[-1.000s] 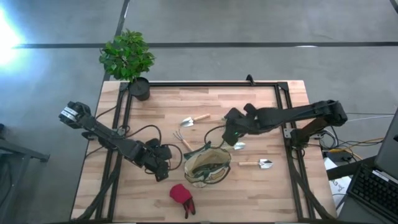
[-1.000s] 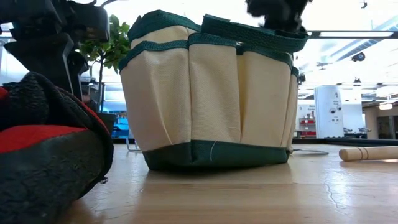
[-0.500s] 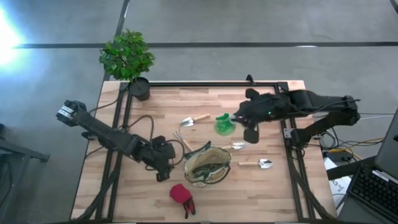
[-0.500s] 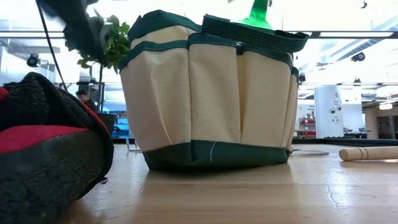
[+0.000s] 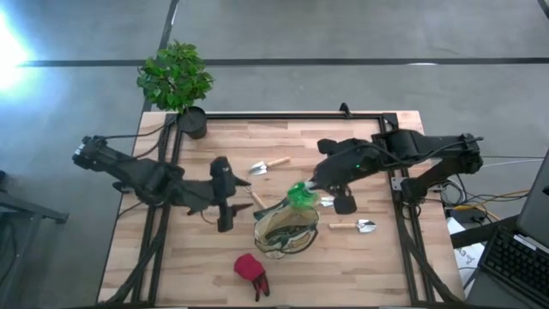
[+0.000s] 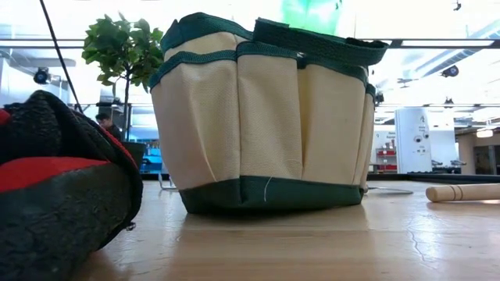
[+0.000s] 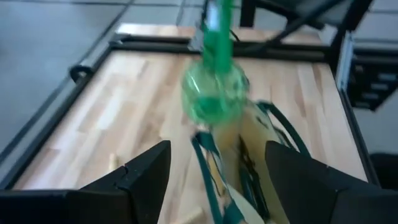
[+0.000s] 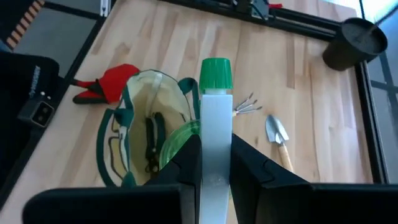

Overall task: Pick & Place Garden tools in Gardening bag
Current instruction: Put the garden sprayer into the gardening bag

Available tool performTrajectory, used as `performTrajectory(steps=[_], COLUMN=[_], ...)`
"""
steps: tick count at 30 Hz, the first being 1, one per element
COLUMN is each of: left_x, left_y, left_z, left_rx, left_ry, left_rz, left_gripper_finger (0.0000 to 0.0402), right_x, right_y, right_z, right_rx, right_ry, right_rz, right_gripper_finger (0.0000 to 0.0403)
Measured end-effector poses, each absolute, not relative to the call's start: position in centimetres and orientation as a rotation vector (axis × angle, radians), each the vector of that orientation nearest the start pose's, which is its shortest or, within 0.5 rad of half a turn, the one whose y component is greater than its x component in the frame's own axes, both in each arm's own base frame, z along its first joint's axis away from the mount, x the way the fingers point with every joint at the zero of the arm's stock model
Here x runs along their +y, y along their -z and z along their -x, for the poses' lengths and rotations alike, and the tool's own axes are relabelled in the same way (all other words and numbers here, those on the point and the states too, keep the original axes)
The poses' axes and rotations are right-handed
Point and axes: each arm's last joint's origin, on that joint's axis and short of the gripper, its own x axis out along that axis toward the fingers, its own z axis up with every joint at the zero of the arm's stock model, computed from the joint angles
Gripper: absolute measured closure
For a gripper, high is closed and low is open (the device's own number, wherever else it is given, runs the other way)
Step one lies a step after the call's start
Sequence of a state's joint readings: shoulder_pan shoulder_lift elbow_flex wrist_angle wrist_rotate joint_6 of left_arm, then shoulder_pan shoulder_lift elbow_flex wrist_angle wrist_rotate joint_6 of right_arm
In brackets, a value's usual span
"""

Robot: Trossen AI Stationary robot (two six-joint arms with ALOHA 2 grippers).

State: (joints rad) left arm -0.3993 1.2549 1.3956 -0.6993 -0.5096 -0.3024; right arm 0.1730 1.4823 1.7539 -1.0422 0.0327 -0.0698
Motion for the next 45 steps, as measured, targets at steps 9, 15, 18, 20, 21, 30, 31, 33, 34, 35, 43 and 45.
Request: performTrajectory(steps=[9,15,18,20,21,30,31,33,34,35,43,45], left_x=[-6.7,-6.6,-6.8,-6.9,-6.9,-6.7,-6.7,-6.7,-6.7,-6.7,-6.6,-6.5], left_y=[-41.5,-41.2,-40.8,-40.5,-40.4,-41.1,-41.1,-40.9,-40.8,-40.7,-39.8,-39.8], left_z=[-25.3,-27.2,-28.1,-28.7,-29.0,-30.0,-30.0,-30.1,-30.2,-30.4,-31.3,-31.5], left_rx=[0.418,0.374,0.366,0.367,0.361,0.263,0.263,0.268,0.270,0.274,0.302,0.302], left_ry=[-0.115,-0.075,-0.071,-0.072,-0.074,-0.099,-0.099,-0.101,-0.101,-0.100,-0.107,-0.107], left_rz=[0.051,-0.020,-0.048,-0.054,-0.052,0.066,0.066,0.065,0.060,0.049,0.030,0.029], left_gripper_finger=[0.0138,0.0138,0.0138,0.0138,0.0138,0.0139,0.0139,0.0143,0.0146,0.0151,0.0195,0.0209], right_x=[5.2,5.4,5.5,5.5,5.5,5.6,5.6,5.6,5.6,5.6,5.5,5.5], right_y=[-41.8,-42.2,-42.5,-42.7,-42.7,-42.4,-42.4,-42.4,-42.5,-42.5,-42.5,-42.5], right_z=[-30.7,-31.7,-32.0,-32.2,-32.3,-32.7,-32.7,-32.8,-32.8,-32.8,-32.8,-32.8], right_rx=[0.799,0.796,0.796,0.792,0.794,0.816,0.813,0.808,0.807,0.804,0.802,0.802], right_ry=[-0.177,-0.178,-0.180,-0.187,-0.188,-0.191,-0.190,-0.190,-0.190,-0.190,-0.187,-0.186], right_rz=[0.189,0.193,0.196,0.204,0.205,0.210,0.209,0.209,0.209,0.209,0.206,0.207], right_gripper_finger=[0.0364,0.0364,0.0364,0.0364,0.0364,0.0364,0.0364,0.0364,0.0364,0.0364,0.0364,0.0364])
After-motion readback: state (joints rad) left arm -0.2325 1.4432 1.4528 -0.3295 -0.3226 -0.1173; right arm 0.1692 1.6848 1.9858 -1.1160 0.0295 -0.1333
